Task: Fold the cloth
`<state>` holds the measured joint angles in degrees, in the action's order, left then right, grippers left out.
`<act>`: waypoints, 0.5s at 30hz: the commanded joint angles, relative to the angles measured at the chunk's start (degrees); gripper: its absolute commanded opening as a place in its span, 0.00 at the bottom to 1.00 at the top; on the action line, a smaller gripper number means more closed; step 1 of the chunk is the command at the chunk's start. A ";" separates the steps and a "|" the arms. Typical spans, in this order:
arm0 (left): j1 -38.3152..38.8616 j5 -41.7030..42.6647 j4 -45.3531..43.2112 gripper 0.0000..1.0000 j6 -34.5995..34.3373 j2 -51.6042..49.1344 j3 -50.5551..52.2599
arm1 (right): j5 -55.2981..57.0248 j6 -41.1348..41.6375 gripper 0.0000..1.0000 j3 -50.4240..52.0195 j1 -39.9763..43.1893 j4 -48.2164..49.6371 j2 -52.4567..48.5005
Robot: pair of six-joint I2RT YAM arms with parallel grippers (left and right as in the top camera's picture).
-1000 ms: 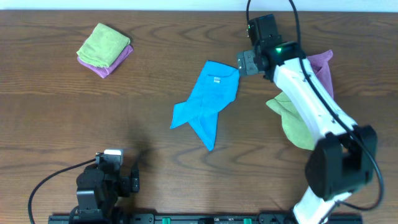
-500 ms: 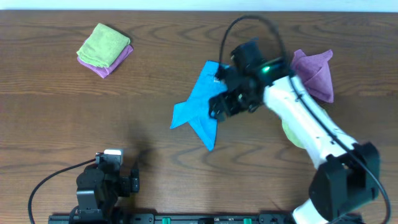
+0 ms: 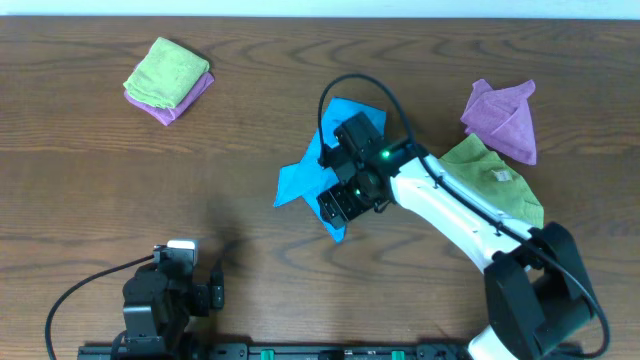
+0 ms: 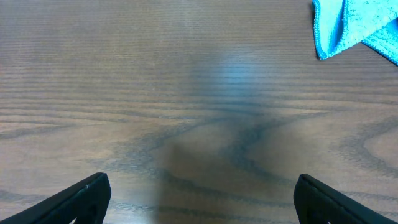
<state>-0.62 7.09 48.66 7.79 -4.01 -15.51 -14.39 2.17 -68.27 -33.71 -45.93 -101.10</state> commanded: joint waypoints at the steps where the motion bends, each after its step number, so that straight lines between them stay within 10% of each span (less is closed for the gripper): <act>1: 0.24 0.00 2.29 0.95 1.40 0.17 0.70 | 0.70 0.79 0.85 2.36 -0.85 1.01 -0.28; 15: 0.24 0.00 2.29 0.95 1.40 0.17 0.70 | 0.68 0.83 0.78 4.37 -1.95 4.35 -0.33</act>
<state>-0.62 7.09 48.66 7.79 -4.01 -15.51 -13.87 2.57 -64.20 -34.61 -42.06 -101.10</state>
